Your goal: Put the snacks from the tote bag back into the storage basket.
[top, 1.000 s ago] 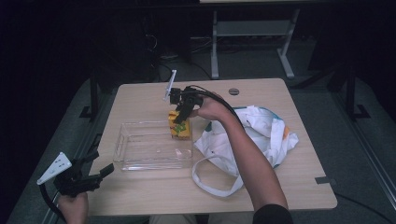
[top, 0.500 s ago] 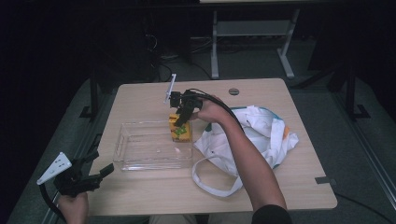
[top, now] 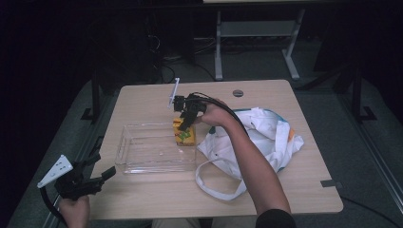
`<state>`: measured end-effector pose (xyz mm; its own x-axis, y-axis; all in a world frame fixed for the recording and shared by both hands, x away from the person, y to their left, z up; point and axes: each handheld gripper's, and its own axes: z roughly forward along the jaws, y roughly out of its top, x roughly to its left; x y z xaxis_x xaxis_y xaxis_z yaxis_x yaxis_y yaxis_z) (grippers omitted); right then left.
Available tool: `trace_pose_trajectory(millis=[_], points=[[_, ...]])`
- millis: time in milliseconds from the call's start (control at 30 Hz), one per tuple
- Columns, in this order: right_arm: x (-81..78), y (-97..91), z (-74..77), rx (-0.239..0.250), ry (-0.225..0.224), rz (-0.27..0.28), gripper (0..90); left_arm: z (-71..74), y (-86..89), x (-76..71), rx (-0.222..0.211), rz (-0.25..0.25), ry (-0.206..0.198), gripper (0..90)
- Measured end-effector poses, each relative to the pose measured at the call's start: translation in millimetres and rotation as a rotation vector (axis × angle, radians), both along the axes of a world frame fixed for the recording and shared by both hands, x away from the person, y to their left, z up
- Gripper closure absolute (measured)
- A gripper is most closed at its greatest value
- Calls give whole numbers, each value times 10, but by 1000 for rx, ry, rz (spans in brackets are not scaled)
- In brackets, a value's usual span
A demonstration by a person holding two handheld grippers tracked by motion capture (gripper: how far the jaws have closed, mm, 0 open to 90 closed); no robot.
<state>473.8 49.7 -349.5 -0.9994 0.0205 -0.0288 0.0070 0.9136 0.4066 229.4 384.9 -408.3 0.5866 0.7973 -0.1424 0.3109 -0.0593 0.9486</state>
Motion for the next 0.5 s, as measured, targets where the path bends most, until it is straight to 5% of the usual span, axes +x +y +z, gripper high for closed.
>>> trace_pose_trajectory(millis=[500], points=[[-17, 10, -61, -7, -6, 5, 522, 2, -1, 3, 1, -3, -4, 127]])
